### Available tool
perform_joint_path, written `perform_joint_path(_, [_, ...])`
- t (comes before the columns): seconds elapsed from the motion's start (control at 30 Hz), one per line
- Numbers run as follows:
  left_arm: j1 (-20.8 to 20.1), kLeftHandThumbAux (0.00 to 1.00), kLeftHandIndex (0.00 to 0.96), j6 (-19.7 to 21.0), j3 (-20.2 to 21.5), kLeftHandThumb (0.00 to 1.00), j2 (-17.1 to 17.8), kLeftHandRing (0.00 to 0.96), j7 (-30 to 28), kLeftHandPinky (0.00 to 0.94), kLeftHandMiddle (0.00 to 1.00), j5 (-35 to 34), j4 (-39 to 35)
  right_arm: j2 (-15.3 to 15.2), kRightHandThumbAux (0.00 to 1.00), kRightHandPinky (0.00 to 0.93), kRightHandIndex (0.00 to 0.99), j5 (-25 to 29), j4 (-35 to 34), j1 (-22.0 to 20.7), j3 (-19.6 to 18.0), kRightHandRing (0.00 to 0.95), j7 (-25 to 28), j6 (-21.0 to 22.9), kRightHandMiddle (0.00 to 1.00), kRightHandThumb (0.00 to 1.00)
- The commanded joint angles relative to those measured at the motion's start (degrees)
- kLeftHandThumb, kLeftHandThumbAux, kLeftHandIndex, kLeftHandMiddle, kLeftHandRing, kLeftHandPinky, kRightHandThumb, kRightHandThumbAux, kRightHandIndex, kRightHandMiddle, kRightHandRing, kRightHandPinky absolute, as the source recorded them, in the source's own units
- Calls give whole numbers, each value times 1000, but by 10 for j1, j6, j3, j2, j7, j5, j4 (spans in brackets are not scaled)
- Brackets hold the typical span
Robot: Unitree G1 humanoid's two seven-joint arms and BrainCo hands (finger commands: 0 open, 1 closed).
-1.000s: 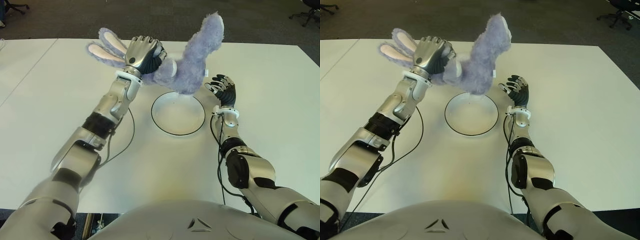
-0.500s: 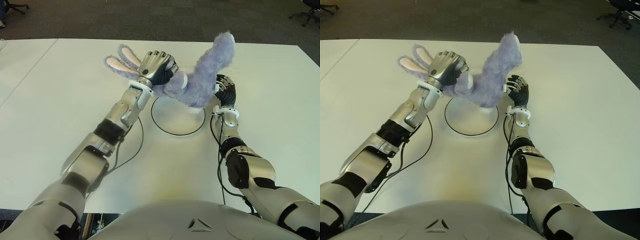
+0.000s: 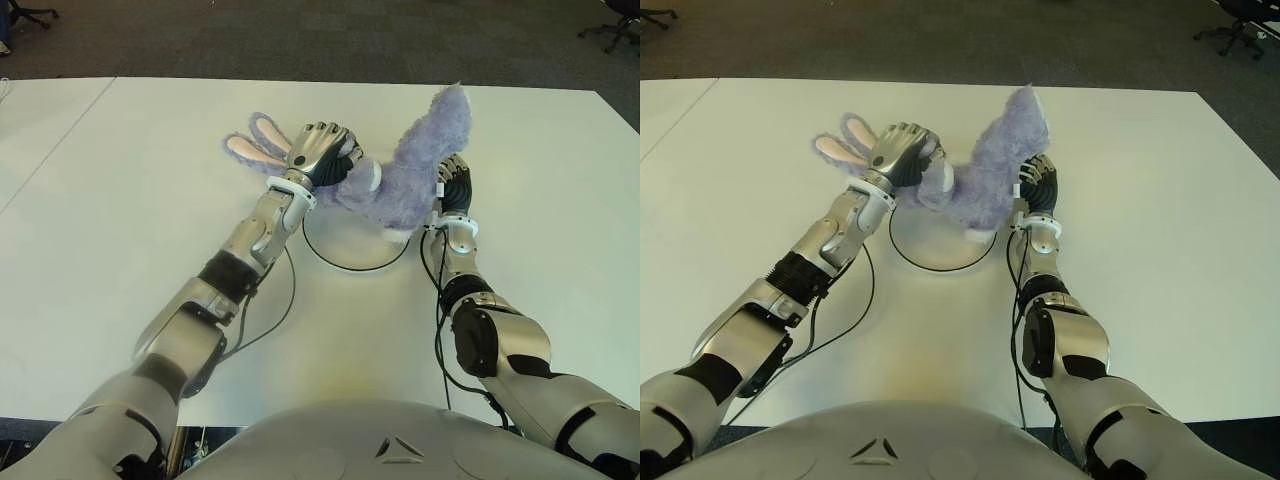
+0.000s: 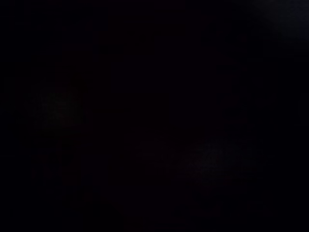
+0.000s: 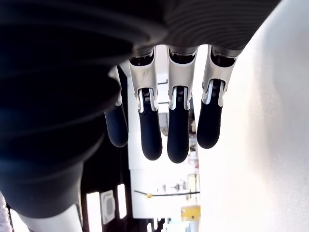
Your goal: Put the doll into the plate.
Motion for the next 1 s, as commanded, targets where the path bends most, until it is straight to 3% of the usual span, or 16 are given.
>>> perform_joint_path(0.03, [33,653,683,-7,-11,877,-40,818,-6,826,816,-18,1,51,857,303,291,8,89,151,-4,360,-1,72,350,19])
perform_joint_path(1.0, [88,648,749,-27,-2,898,-63,861,58,871,867,-16,40,57,877,347,300,10,90,151,-7,367,-5,68,344,27])
